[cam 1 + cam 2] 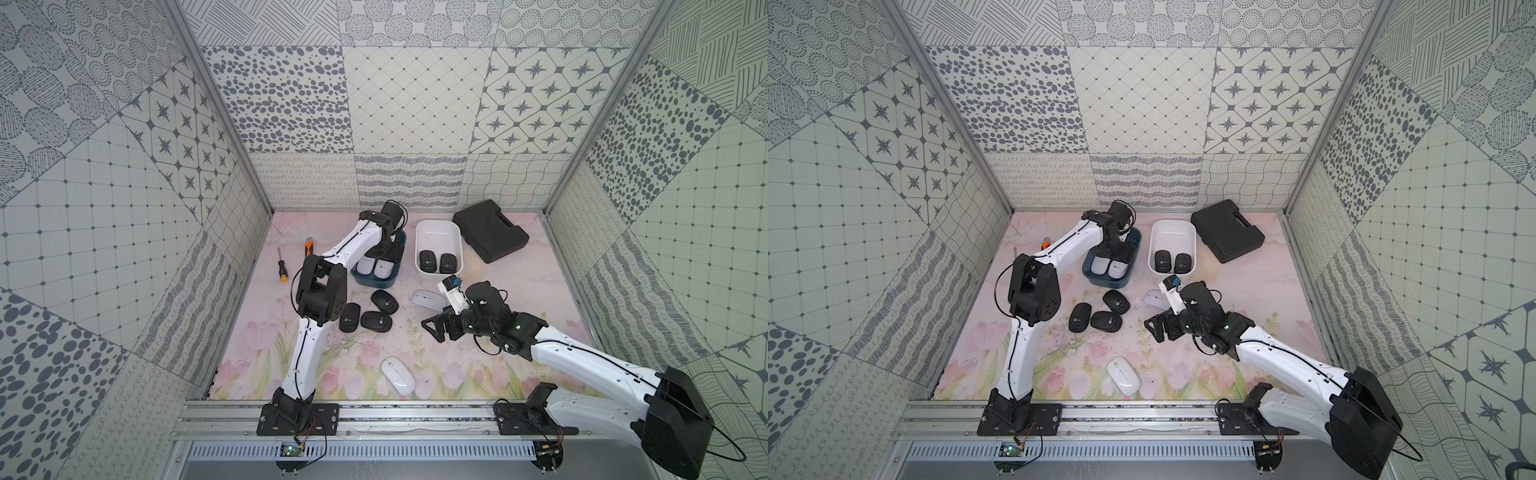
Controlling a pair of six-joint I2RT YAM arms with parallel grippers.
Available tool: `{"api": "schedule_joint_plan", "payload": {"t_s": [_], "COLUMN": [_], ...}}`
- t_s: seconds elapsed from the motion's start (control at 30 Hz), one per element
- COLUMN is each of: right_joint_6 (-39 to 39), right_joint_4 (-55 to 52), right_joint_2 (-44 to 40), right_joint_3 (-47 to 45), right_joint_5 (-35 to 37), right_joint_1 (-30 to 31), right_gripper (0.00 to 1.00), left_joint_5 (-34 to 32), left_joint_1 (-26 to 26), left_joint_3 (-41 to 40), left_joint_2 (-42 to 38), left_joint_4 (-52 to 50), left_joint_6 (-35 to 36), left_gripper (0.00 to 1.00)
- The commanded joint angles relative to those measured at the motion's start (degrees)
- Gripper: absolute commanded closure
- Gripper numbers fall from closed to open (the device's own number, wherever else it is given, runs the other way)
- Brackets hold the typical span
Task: Place the mice by color into the storage box
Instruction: Place the mouse in the storage box.
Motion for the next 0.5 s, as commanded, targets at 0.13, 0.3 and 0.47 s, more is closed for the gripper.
{"api": "schedule_joint_plan", "payload": {"t_s": [0.13,0.3,0.47], "right_joint_6": [0.1,-3.1,-7.6], "right_joint_4": [4.8,3.7,1.5], "right_joint_2": [2.4,8.1,16.6], "right_joint_3": [1.2,4.8,10.9], "right_joint_5": [-2.8,-4.8,-4.1], "right_joint_1": [0.0,1.2,3.0], "right_gripper": [0.01,0.01,0.01], "left_joint_5": [4.4,7.0,6.1], "left_joint_1": [1.0,3.1,5.4], "left_joint_3": [-3.1,-14.4,-31.0], "left_joint_2": [-11.7,-24.7,-40.0], "left_joint_4": [3.2,7.6,10.4], "left_joint_6": [-7.9,-13.0,-17.5], "left_gripper": [0.21,0.21,0.21]}}
